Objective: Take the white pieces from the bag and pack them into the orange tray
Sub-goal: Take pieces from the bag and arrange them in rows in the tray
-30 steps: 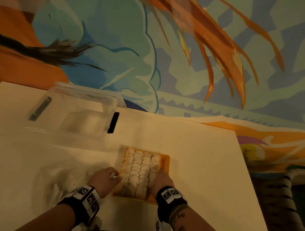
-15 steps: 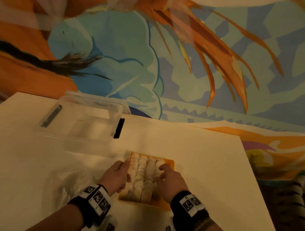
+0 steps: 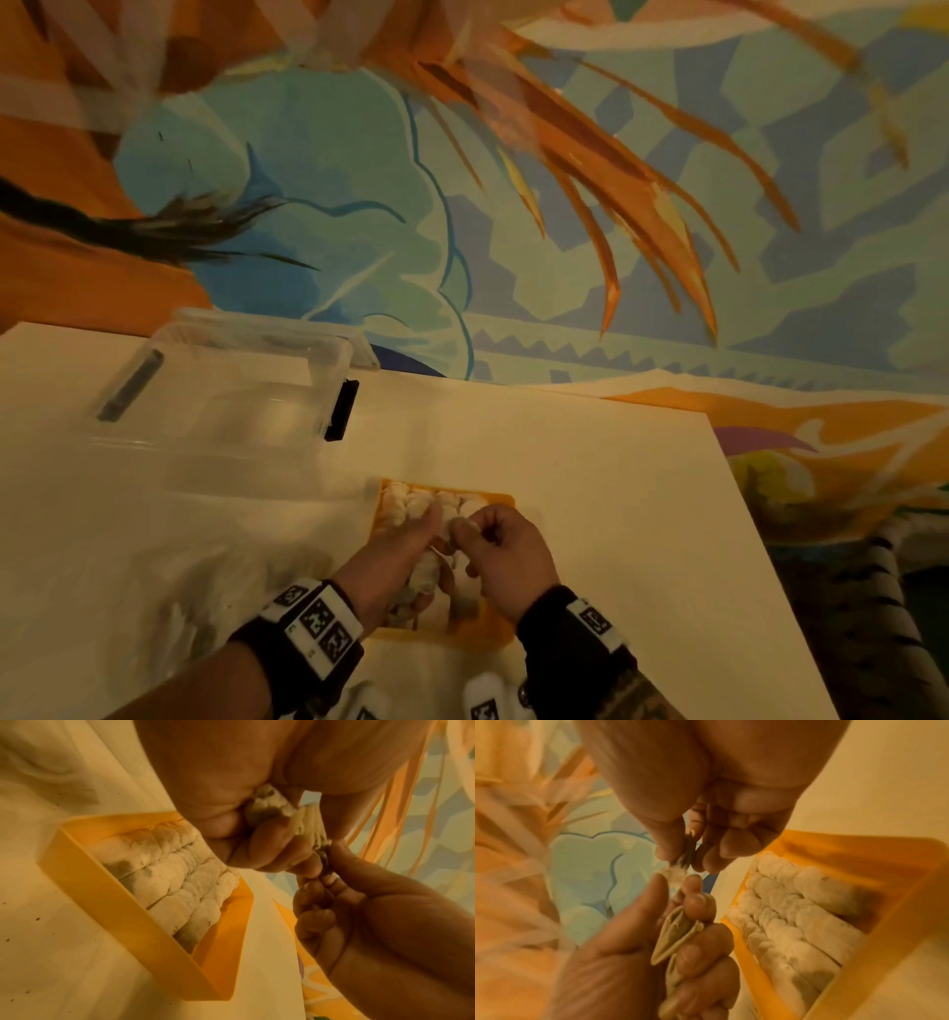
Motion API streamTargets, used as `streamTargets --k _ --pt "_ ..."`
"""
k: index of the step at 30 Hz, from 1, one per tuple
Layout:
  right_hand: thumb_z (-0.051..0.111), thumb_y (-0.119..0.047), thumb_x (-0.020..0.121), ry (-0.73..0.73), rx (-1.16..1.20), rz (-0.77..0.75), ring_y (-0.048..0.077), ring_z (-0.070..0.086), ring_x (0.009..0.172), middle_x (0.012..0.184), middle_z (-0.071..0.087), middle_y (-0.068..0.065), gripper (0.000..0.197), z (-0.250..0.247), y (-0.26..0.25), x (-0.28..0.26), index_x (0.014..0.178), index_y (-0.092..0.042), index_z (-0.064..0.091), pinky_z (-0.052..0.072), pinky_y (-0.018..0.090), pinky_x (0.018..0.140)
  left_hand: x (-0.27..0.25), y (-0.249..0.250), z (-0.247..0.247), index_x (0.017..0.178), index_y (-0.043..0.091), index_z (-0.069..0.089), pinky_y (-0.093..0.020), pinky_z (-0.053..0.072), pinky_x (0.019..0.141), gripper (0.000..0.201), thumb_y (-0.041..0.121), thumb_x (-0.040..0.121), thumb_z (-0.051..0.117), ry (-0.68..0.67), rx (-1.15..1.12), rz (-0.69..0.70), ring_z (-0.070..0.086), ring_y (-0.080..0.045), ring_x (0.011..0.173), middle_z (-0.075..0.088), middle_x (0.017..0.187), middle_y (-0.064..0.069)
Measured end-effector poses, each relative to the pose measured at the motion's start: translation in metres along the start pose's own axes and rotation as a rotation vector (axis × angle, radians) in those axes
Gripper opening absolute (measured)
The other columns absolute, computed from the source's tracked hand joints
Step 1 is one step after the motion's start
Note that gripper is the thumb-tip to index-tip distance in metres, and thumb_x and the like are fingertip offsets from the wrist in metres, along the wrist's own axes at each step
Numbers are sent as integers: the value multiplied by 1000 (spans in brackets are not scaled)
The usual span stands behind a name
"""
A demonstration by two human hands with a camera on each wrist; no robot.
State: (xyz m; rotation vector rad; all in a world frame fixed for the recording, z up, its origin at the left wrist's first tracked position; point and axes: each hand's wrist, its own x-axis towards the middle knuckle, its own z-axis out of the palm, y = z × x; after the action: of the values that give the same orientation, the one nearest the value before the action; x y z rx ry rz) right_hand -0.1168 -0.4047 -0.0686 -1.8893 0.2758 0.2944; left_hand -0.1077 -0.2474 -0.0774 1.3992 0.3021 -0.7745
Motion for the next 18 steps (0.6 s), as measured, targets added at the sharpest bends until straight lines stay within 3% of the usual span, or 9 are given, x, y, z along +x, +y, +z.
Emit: streamTargets --k 2,5,7,10,14,18 --pt "67 -35 89 15 130 93 12 62 59 82 73 5 26 -2 4 1 89 -10 58 48 32 55 -1 -2 0 97 12 65 -23 31 49 28 38 98 55 33 29 56 45 -14 49 62 72 -10" --pt "68 -32 89 -18 240 203 15 64 60 87 74 9 25 -3 7 -1 89 -10 56 47 31 53 5 -8 -2 88 12 66 -23 33 47 14 21 96 60 133 122 136 43 -11 47 62 74 -10" --pt "67 -30 91 -61 323 268 17 63 58 84 73 9 22 -3 11 -2 89 -10 57 45 29 50 9 -8 -2 96 14 66 -22 34 43 6 19 95 62 208 158 163 41 -11 45 64 73 -10" --pt "61 -24 95 -107 561 390 18 56 53 78 70 8 18 0 16 -3 101 -8 59 39 26 46 12 -12 -3 105 22 65 -22 34 44 13 18 93 65 212 156 200 40 -12 45 63 69 -8" --pt "53 -25 100 -174 669 473 15 46 48 69 63 5 13 0 12 -6 103 -13 57 35 23 45 14 -14 -6 85 22 70 -23 34 46 6 21 91 68 238 181 228 41 -10 42 63 65 -5" --pt "48 -34 101 -219 621 539 14 41 45 64 59 3 21 -3 11 -7 100 -15 56 34 22 45 14 -10 -6 82 17 68 -24 35 46 13 24 93 65 264 221 245 42 -8 43 63 67 -3"
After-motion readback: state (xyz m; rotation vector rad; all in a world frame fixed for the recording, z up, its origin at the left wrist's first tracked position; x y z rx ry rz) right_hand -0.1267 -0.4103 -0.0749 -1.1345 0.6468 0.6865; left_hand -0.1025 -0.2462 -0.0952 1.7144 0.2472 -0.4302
